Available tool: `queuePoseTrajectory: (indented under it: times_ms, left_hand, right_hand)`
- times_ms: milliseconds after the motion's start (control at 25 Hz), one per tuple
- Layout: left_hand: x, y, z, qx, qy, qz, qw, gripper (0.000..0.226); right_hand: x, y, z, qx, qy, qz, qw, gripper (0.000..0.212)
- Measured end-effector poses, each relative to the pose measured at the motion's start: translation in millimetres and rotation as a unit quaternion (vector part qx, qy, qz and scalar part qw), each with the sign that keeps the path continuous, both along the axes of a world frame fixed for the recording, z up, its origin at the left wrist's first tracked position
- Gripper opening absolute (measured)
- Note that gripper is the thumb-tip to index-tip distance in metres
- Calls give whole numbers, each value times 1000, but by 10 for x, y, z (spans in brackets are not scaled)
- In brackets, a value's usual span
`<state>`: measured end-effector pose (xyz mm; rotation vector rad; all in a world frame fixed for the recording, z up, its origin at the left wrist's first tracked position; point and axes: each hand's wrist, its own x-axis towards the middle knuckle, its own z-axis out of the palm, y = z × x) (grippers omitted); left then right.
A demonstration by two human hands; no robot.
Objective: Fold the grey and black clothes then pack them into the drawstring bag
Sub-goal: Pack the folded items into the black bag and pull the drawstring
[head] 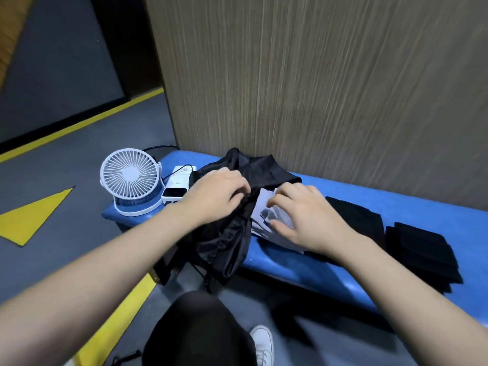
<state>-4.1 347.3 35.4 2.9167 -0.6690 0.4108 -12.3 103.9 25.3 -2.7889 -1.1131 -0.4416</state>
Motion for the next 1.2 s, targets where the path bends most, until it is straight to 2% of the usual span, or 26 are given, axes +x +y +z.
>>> queuePoseTrajectory:
  times_ms: [160,240,400,600,720,800,1000,1120,1200]
  left_hand:
    - [202,295,-102,176,19,-74,981,20]
    - [318,364,-152,234,22,-115,965,28]
    - [469,344,-185,290,-10,-187,938,47]
    - [606,416,-262,387,-19,-275,880,58]
    - [725,452,-292,407,-20,-315,857,45]
    - [789,452,-234,407,-26,-306,860,35]
    - [918,738,-116,358,49,-218,907,62]
    - [960,944,-138,344,109,-152,920,69]
    - [1014,1014,-154,349,158,-83,920,63]
  right_hand:
    - [231,457,-106,-64,45,47,996,43]
    - [304,600,-212,-105,50,58,992,45]
    - [408,719,-305,-150,72,59,984,46]
    - [479,692,-334,-172,78,83,978,40]
    - [455,695,-356,-200,72,84,974,39]
    - [444,718,-343,-211,74,74,972,42]
    - [508,706,-338,-234,91,44,967,68]
    - [502,609,-366,-259,94,35,961,66]
    - [522,523,-361,-258,105,31,960,59]
